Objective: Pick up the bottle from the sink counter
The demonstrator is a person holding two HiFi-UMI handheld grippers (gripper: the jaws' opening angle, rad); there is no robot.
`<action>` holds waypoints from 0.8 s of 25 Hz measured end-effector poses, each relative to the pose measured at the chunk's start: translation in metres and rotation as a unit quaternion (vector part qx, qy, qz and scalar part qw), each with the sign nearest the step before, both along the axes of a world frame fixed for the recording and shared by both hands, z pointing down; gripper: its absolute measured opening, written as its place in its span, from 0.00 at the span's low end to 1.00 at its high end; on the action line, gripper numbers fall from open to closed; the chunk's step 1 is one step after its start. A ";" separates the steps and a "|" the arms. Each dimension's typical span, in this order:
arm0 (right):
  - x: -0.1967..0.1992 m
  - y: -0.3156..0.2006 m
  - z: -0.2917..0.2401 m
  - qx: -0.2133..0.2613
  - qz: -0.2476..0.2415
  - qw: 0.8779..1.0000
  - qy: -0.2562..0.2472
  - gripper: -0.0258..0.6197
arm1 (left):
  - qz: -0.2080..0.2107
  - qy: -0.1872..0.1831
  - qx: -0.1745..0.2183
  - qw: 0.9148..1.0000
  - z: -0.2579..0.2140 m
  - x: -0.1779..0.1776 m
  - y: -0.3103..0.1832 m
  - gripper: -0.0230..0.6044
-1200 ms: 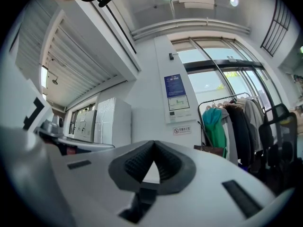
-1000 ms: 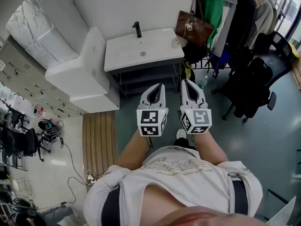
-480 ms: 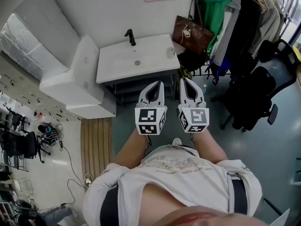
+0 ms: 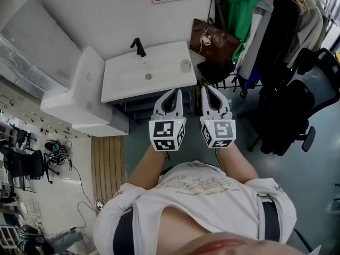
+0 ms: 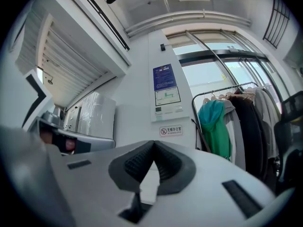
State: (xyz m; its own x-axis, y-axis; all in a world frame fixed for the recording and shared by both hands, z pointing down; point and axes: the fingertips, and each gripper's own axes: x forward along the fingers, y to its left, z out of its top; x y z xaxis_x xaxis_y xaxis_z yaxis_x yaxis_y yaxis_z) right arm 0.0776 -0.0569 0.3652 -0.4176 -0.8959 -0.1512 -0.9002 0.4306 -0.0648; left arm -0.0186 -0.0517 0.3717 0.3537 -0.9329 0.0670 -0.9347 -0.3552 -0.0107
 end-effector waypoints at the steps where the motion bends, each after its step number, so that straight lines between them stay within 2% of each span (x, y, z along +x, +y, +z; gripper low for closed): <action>1: 0.003 -0.004 0.001 -0.001 -0.001 1.000 -0.001 0.08 | 0.000 -0.001 -0.001 1.000 0.001 0.003 -0.004 0.07; 10: 0.004 -0.042 0.006 0.000 -0.009 1.000 0.001 0.08 | -0.001 0.001 0.001 1.000 0.008 0.013 -0.038 0.07; 20: -0.010 -0.095 0.008 0.008 -0.013 1.000 0.009 0.08 | 0.007 0.019 0.001 1.000 0.013 0.003 -0.100 0.07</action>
State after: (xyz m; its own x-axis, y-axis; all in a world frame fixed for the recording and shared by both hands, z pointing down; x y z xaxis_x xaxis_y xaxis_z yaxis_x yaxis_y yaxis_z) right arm 0.0672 -0.1516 0.3733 -0.4434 -0.8823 -0.1579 -0.8897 0.4546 -0.0415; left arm -0.0157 -0.1514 0.3851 0.3692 -0.9280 0.0508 -0.9294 -0.3684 0.0237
